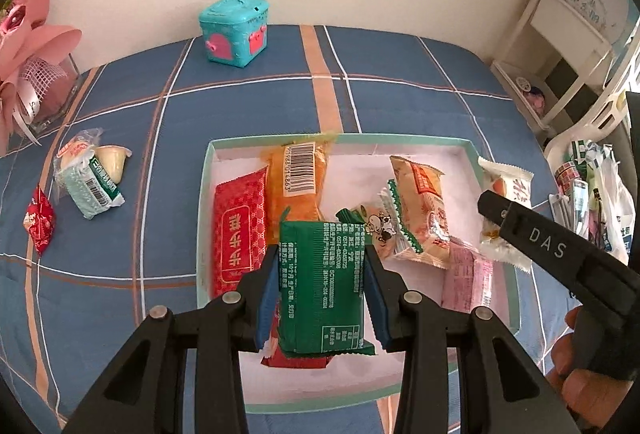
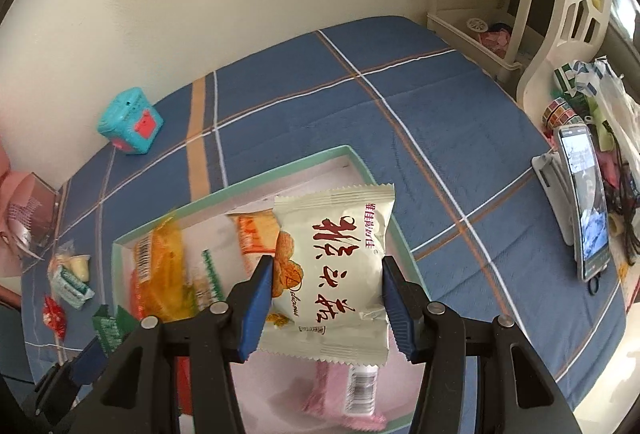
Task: Organize snacks
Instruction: 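Carry the green and white-orange packs into the tray and open both tools, then move both open tools back toward the last snacks on the bedspread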
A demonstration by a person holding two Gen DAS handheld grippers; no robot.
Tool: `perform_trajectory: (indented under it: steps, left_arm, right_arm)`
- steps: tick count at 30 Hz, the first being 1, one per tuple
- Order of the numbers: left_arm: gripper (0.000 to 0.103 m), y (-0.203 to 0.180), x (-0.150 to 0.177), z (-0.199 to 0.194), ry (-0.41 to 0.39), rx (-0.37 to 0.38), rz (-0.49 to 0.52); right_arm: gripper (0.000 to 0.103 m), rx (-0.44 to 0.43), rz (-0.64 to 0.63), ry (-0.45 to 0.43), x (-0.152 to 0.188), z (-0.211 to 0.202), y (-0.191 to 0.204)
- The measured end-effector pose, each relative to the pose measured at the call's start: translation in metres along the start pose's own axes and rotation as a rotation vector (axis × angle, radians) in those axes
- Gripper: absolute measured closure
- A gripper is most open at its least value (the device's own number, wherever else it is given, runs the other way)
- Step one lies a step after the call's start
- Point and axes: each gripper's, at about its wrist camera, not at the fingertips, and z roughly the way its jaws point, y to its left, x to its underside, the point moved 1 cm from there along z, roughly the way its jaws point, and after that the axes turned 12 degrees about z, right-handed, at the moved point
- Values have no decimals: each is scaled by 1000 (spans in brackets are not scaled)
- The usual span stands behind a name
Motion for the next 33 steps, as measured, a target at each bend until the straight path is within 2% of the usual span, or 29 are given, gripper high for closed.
perform_trajectory:
  steps: [9,16,19,26,33]
  left_arm:
    - [62,-1,4,22,29,-25,-3]
    - [61,-2,3,26,39,-24,-5]
    - [52,-2,2,23,40,-17,-4]
    - [50,8,0,7,18,-21,-25]
    - [49,35,9,3,42,-57,-79]
  right_arm:
    - [48,-12,-19,16,2,28,-1]
    - [47,-2,-23,28,3,35,-1]
    - [45,6,-15,28,2,31,-1]
    - [44,16,-23,49,8,16,11]
    - [44,2,-96,77,31,3,39]
